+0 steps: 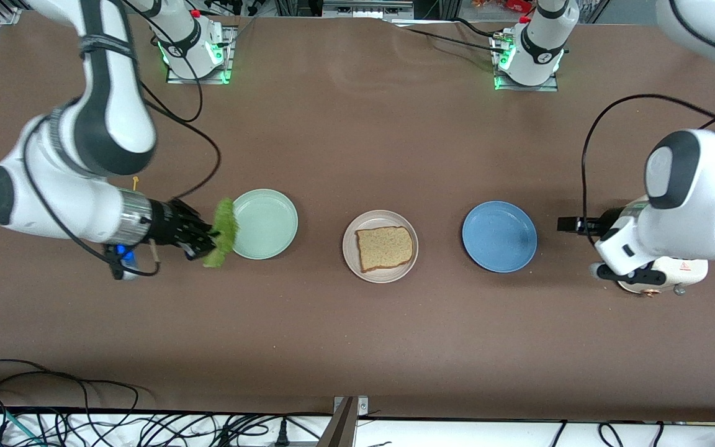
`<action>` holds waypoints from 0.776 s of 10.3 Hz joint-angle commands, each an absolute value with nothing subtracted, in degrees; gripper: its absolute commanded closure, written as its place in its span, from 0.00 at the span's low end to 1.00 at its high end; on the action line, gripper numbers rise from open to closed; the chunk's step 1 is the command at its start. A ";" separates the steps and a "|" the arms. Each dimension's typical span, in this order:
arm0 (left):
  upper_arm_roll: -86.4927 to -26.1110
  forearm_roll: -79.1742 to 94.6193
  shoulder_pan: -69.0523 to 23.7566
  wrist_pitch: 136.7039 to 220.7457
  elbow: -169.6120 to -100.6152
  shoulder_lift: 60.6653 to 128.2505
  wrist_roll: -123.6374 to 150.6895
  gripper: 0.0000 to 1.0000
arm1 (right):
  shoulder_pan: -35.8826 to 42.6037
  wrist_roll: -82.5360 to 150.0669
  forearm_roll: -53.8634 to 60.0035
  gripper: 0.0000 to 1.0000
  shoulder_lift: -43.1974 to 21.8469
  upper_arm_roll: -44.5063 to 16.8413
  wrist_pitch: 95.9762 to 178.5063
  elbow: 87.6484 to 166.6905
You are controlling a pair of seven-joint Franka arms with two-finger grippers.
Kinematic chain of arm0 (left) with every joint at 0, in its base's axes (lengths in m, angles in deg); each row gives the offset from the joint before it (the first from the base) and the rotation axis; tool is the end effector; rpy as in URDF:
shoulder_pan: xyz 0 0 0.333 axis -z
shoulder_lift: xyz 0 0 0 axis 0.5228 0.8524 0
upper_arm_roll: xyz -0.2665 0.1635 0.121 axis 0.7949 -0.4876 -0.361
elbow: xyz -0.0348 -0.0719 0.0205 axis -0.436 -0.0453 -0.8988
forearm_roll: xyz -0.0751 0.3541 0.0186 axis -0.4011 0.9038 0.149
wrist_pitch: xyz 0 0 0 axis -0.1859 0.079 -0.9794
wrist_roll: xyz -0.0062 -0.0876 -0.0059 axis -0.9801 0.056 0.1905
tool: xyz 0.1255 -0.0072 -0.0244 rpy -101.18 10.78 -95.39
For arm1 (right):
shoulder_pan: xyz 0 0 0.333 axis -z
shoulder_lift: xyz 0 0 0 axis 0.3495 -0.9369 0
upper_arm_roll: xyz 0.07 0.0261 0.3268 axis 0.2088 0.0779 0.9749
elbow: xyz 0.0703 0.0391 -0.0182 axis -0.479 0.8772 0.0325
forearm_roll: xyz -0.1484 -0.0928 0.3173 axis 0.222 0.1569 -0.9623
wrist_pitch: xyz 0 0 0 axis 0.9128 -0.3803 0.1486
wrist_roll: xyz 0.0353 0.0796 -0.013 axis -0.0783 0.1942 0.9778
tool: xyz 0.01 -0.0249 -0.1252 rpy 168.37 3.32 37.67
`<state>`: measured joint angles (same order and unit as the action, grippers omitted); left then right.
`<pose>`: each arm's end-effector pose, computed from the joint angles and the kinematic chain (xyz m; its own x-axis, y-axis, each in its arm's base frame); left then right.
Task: Make sandwich on beige plate with both arms
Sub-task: 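Carry the lettuce over the beige plate and lower it onto the bread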
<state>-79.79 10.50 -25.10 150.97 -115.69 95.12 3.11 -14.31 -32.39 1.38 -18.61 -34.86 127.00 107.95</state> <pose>0.6296 -0.0367 0.4294 0.9532 -0.0871 -0.2897 -0.0654 -0.9943 0.0837 0.6501 0.2240 0.4255 0.4742 -0.7949 -0.3785 -0.8776 -0.4613 -0.1306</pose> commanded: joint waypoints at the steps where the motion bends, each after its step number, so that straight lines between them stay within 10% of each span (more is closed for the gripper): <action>1: -79.20 12.67 -26.24 149.11 -117.31 91.26 2.15 0.00 | -20.47 -41.45 -0.69 1.00 -24.10 -35.72 136.71 106.37; 8: -79.20 18.55 -32.65 146.90 -117.05 85.02 -2.65 0.00 | -22.34 -58.89 -3.76 1.00 -35.19 -18.68 170.49 103.91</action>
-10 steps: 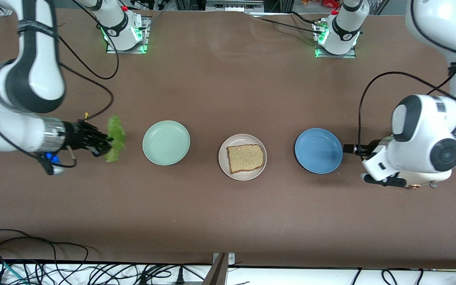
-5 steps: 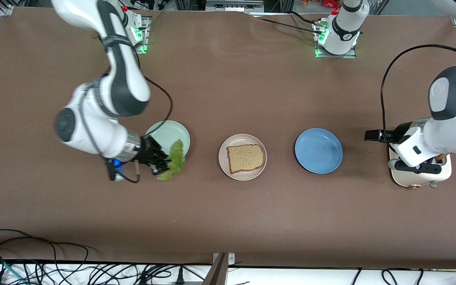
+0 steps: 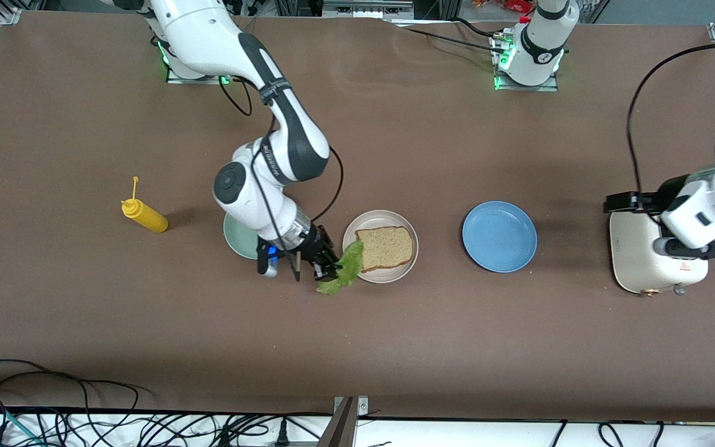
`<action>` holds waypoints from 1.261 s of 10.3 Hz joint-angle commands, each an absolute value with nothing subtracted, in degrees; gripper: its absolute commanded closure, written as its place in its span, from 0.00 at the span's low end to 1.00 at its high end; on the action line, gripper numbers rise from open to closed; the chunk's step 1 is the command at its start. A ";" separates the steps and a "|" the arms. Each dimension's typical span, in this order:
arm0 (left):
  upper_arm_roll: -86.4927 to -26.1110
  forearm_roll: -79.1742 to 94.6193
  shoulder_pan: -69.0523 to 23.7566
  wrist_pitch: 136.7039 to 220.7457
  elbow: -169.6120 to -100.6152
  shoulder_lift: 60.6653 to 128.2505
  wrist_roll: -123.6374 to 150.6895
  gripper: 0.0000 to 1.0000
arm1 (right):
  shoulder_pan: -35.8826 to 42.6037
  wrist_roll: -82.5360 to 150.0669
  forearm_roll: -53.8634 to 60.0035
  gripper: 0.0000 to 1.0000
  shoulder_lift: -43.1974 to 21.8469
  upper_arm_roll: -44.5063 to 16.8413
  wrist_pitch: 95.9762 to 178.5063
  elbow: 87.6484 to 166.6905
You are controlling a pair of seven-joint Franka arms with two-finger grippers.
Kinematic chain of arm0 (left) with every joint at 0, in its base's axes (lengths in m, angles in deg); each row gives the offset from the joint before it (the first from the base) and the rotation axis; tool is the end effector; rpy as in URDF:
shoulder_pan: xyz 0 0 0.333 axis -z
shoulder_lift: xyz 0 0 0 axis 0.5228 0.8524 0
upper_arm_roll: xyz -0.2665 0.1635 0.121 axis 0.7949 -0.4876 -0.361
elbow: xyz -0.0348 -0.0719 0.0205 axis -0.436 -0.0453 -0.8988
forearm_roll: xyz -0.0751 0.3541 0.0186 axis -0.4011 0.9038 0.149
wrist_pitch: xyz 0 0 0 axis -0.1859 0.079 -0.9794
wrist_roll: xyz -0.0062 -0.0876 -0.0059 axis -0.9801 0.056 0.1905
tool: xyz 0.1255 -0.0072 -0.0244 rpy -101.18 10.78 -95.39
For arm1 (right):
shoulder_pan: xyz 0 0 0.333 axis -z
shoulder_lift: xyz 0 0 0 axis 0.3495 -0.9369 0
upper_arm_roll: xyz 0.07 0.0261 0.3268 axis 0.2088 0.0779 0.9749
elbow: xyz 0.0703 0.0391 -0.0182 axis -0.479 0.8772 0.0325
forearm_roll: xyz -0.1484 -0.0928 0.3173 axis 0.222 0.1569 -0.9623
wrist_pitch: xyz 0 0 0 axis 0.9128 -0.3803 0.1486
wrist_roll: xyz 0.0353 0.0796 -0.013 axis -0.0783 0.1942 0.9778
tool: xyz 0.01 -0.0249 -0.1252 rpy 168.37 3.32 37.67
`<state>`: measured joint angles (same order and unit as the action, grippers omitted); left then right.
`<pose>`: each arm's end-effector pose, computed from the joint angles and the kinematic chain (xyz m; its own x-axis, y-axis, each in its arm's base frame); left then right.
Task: Make sandwich on beige plate with both arms
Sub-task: 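Carry the lettuce over the beige plate and lower it onto the bread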
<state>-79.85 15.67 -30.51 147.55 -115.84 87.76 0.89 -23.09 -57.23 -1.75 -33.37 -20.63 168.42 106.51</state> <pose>0.6029 0.0347 0.5042 0.9723 -0.0341 -0.2314 -0.0320 -0.9994 0.0130 0.6324 0.4341 0.2979 0.2360 -0.8803 -0.4114 -0.9406 -0.1006 -0.3243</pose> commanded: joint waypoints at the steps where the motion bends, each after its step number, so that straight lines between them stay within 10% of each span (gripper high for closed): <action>1: -79.20 18.56 -35.27 146.90 -116.70 84.83 -5.12 0.00 | -22.43 -59.07 -4.55 1.00 -36.07 -17.10 171.55 103.82; 13: -79.20 21.64 -46.37 163.94 -116.44 95.63 -15.34 0.00 | -26.83 -58.37 -2.90 1.00 -40.04 -12.86 181.41 109.26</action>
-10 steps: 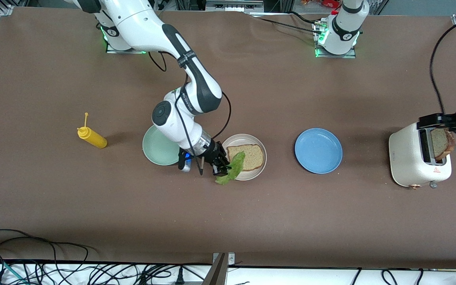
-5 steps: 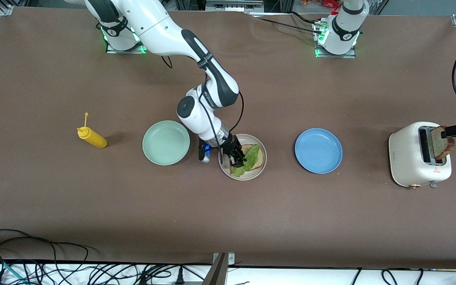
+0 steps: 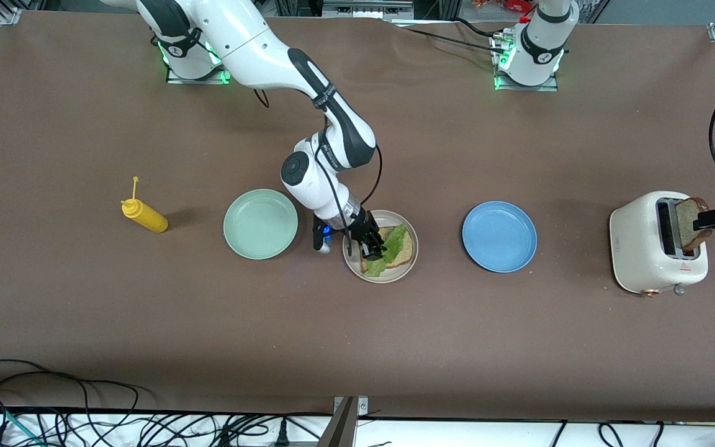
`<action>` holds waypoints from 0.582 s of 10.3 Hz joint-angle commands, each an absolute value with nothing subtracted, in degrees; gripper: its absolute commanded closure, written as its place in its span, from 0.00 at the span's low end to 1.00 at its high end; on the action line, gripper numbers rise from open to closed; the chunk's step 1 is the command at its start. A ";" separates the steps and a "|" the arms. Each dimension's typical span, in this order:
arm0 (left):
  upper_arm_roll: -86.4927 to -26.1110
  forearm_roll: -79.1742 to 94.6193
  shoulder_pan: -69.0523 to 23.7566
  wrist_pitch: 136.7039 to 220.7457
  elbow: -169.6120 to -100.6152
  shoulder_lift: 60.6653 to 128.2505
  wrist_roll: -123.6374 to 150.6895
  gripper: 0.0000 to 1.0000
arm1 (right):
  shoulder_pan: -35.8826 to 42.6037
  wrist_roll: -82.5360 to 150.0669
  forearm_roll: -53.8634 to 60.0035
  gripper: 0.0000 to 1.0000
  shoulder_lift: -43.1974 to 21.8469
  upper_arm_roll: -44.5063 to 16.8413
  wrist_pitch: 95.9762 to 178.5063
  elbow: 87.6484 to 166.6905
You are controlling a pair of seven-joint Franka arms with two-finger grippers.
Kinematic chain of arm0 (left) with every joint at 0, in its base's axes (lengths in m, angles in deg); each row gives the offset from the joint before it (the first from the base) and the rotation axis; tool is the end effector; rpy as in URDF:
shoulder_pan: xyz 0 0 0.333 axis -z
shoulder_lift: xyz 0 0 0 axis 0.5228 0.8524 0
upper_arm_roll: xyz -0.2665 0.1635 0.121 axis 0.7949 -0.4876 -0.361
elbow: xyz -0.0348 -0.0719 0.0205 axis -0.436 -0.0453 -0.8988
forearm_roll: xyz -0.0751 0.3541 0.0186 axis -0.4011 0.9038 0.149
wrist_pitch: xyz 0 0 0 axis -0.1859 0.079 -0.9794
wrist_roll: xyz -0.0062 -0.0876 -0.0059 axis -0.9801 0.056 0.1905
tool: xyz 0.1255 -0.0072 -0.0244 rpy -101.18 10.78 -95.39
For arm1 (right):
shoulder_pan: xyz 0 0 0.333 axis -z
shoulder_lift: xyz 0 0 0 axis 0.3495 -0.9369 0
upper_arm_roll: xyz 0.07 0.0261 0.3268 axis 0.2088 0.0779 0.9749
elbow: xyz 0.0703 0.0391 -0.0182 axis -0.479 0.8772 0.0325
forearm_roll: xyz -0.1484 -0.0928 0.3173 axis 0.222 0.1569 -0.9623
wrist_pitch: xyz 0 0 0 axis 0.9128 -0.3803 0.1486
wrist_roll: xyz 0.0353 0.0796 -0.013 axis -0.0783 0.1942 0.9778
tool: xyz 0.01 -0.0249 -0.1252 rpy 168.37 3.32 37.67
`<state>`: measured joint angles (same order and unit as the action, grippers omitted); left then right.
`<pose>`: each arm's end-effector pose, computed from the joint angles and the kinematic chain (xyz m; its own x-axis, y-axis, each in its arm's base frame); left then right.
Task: Make sandwich on beige plate with both arms
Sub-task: 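Open the right gripper and withdraw it from the plate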
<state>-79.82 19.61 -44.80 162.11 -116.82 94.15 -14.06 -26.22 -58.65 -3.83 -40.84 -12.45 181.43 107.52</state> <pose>0.6205 0.2036 0.4438 0.9894 -0.0598 -0.1325 -0.0660 -0.9969 -0.0428 0.5698 0.5088 0.2056 0.2298 -0.8617 -0.4525 -0.9447 -0.0857 -0.3166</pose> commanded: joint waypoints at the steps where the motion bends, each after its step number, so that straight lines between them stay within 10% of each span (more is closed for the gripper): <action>1: -79.20 21.55 -46.46 164.22 -116.52 95.99 -15.34 0.00 | -26.83 -58.37 -1.15 1.00 -39.77 -12.95 180.71 109.71; 4: -79.20 21.20 -46.55 164.31 -116.35 97.05 -15.34 0.00 | -26.83 -58.45 -0.60 1.00 -39.07 -12.95 180.35 110.85; 6: -79.02 20.85 -48.48 164.31 -116.00 96.87 -15.34 0.00 | -26.83 -59.07 -0.78 0.62 -38.72 -12.95 180.35 110.76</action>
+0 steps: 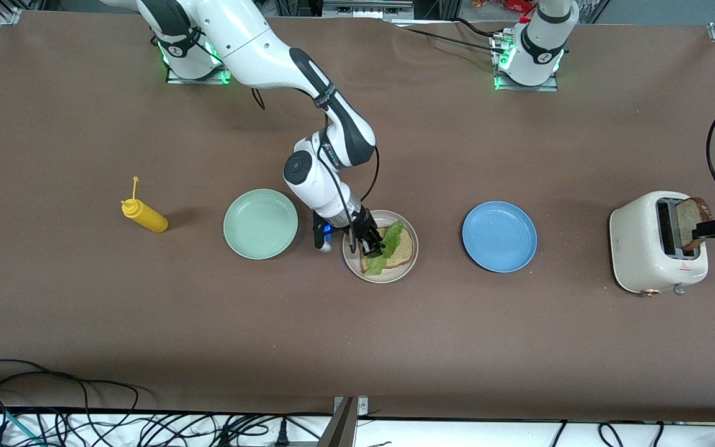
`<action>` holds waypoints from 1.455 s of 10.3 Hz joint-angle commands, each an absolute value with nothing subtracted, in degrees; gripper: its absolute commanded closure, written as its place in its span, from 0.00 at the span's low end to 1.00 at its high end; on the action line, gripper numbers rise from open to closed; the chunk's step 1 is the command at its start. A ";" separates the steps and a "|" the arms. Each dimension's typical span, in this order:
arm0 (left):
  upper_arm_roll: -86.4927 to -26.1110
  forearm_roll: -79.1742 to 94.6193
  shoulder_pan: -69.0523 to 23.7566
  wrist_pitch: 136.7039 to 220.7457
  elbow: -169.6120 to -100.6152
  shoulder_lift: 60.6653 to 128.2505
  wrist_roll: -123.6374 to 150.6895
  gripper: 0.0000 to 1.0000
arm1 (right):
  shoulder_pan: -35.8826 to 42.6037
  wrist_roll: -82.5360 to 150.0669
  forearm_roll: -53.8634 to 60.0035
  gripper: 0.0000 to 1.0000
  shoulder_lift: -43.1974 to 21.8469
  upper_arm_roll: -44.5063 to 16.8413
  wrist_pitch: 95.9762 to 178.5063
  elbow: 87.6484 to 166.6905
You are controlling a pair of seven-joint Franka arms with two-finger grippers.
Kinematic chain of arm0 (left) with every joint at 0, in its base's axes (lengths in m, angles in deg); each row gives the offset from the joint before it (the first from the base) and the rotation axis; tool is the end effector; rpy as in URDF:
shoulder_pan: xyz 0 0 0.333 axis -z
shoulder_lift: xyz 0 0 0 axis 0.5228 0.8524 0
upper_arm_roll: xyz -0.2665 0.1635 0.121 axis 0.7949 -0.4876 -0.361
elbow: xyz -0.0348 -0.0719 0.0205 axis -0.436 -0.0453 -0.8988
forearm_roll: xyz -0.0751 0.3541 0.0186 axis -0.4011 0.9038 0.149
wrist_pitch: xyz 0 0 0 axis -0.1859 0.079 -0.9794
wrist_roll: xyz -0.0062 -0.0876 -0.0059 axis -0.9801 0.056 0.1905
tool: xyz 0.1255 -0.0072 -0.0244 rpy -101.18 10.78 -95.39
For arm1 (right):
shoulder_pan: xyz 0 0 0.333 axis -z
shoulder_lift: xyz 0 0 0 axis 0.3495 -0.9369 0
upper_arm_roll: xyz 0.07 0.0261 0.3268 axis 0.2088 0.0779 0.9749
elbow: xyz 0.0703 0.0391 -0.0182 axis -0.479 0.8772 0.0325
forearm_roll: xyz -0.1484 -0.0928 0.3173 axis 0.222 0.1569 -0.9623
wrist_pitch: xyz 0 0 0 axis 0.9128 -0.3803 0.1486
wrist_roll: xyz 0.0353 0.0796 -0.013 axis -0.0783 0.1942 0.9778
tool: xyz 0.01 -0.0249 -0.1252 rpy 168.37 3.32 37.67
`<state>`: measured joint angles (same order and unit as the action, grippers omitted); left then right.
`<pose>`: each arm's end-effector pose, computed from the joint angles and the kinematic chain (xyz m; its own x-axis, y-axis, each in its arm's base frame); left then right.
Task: Make sandwich on beige plate with both arms
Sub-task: 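Open the right gripper and withdraw it from the plate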
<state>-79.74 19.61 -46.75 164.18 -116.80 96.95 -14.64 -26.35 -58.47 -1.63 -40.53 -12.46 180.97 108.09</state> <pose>0.6229 0.2265 0.4145 0.9885 -0.0408 -0.1453 -0.0470 -0.9981 -0.0393 0.5663 0.5100 0.2051 0.2635 -0.8650 -0.4270 -0.9379 -0.1262 -0.3231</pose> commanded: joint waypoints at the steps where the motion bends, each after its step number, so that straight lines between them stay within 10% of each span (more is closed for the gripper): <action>1: -79.02 20.85 -48.57 164.48 -116.00 96.70 -15.34 0.00 | -26.83 -59.24 -0.86 0.16 -38.45 -12.95 180.35 110.85; 7: -78.94 21.37 -48.40 164.31 -113.98 95.21 -14.37 0.00 | -26.56 -63.28 -1.04 0.00 -32.23 -17.07 168.35 110.50; 15: -78.76 20.85 -48.48 161.85 -114.06 91.09 -14.89 0.00 | -26.30 -44.36 2.48 0.00 -16.06 -39.55 121.88 110.50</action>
